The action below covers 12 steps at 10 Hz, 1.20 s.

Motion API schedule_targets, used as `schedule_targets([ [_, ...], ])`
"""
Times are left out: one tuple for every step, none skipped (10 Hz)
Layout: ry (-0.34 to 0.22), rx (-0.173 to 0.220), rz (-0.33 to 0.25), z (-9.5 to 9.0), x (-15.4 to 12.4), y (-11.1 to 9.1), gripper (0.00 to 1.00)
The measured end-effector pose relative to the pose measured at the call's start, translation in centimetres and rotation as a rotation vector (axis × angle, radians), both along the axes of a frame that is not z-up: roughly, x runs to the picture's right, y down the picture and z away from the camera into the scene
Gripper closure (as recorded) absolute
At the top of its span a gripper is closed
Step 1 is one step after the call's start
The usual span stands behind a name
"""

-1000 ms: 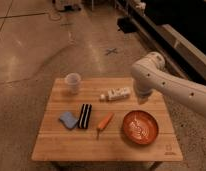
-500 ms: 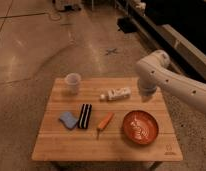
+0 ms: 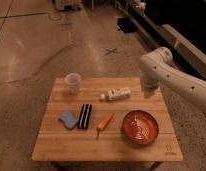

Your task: Move the arm in a circular motion

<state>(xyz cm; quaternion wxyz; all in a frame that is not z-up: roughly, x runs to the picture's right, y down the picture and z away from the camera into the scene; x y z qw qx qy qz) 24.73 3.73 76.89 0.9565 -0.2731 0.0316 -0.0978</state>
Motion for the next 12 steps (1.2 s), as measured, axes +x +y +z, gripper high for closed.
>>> schedule_targets([
  [0.003,-0.001,0.001,0.4,0.7,-0.2,0.54],
  [0.0,0.0,0.0,0.9,1.0,-0.6,0.54],
  [-0.004,0.003,-0.002,1.7,1.1,-1.4,0.54],
  [-0.003,-0.002,-0.003,2.4,1.3,-1.9,0.54],
  [-0.006,-0.002,-0.006,2.7,1.0,-2.2,0.54],
  [-0.007,-0.004,-0.008,2.8,1.2,-2.3,0.54],
  [0.001,-0.009,-0.009,3.2,1.9,-2.6,0.54],
  [-0.005,-0.007,-0.009,3.8,1.8,-3.2,0.54],
  [-0.009,-0.003,-0.013,4.3,1.6,-3.7,0.54],
  [-0.009,-0.004,-0.014,4.7,1.4,-4.0,0.54],
  [-0.005,-0.011,-0.015,4.8,1.4,-4.0,0.54],
  [-0.006,-0.009,-0.019,5.2,1.4,-4.4,0.54],
])
